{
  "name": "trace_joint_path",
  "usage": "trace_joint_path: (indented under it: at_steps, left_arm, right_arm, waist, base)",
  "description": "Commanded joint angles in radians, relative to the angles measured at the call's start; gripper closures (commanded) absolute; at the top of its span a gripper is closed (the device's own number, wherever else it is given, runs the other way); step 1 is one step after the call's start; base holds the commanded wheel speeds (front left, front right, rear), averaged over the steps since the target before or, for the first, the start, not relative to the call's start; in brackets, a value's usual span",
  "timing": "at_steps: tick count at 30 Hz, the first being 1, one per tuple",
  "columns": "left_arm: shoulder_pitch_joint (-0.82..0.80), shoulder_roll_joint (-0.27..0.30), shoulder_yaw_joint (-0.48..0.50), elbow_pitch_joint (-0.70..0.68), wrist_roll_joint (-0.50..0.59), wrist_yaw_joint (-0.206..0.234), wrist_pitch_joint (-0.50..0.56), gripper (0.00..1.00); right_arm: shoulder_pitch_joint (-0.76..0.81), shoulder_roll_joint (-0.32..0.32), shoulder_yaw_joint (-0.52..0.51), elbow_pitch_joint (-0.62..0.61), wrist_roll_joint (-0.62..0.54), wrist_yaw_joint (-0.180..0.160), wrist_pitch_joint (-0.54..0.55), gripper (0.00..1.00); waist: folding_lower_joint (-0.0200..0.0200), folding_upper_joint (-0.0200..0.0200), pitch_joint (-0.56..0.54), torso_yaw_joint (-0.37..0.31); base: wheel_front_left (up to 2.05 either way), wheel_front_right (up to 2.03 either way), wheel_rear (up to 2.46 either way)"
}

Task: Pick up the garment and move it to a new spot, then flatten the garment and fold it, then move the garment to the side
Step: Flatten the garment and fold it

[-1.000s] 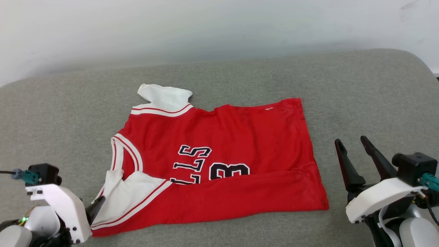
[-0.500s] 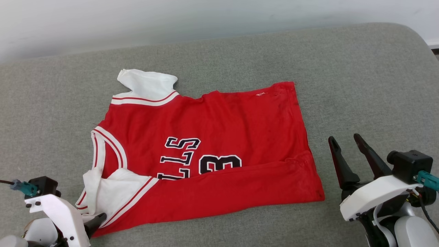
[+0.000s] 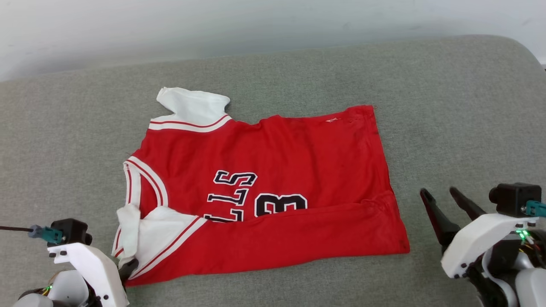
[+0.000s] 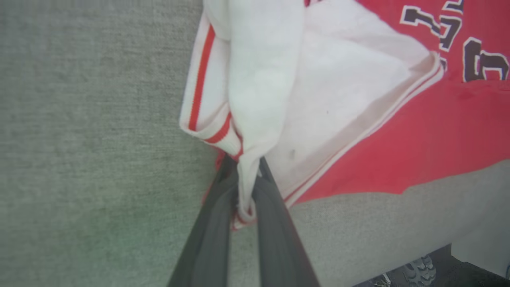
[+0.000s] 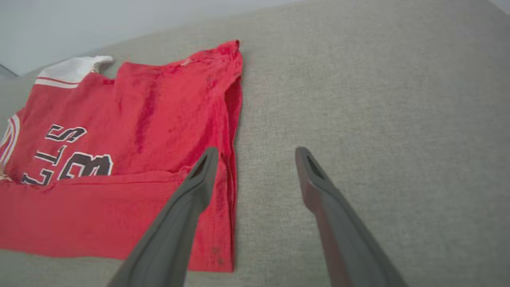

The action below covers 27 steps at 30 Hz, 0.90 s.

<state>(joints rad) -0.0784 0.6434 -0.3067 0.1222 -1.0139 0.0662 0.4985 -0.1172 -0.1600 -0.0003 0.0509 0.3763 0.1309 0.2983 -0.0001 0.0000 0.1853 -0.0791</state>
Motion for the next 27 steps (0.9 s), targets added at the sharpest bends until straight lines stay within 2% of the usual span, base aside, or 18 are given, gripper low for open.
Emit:
trace_joint_path:
  at_steps: [1,5,13,19,21,22,27]
  left_arm:
    - [0.011,0.007,0.007,-0.025,0.014,0.007,-0.016,1.00]
    - [0.013,0.022,0.018,-0.099,0.034,0.022,-0.040,1.00]
    - [-0.002,0.029,0.018,-0.186,0.055,0.041,-0.046,1.00]
    - [-0.001,0.019,0.004,-0.195,0.051,0.035,-0.038,1.00]
    - [-0.002,0.015,-0.002,-0.192,0.050,0.033,-0.037,1.00]
    - [-0.003,0.014,-0.004,-0.190,0.050,0.032,-0.037,1.00]
    - [0.001,0.003,-0.007,-0.177,0.055,0.029,-0.056,1.00]
  right_arm:
    - [0.005,-0.013,-0.007,0.009,0.004,0.000,0.064,0.00]
    - [0.001,-0.035,-0.004,0.023,0.016,0.000,0.228,0.00]
    - [-0.038,-0.025,0.038,0.077,0.035,0.000,0.359,0.00]
    - [-0.040,-0.003,0.097,0.191,0.051,0.000,0.430,0.00]
    - [-0.043,0.005,0.104,0.218,0.064,0.000,0.437,0.76]
    - [-0.049,0.005,0.106,0.225,0.066,0.000,0.435,1.00]
    - [-0.076,-0.021,0.104,0.226,0.073,0.000,0.415,1.00]
  waist:
    - [0.0001,0.0000,-0.004,0.014]
    - [0.0001,0.0000,0.004,0.039]
    - [0.0001,0.0000,0.041,0.072]
    - [0.0001,0.0000,0.057,0.087]
    - [0.0001,0.0000,0.057,0.092]
    - [0.0001,0.0000,0.056,0.093]
    - [0.0001,0.0000,0.033,0.099]
  base:
    - [0.00,0.00,0.00]
    - [0.00,0.00,0.00]
    - [0.00,0.00,0.00]
    - [0.00,0.00,0.00]
    - [0.00,0.00,0.00]
    - [0.00,0.00,0.00]
    - [0.00,0.00,0.00]
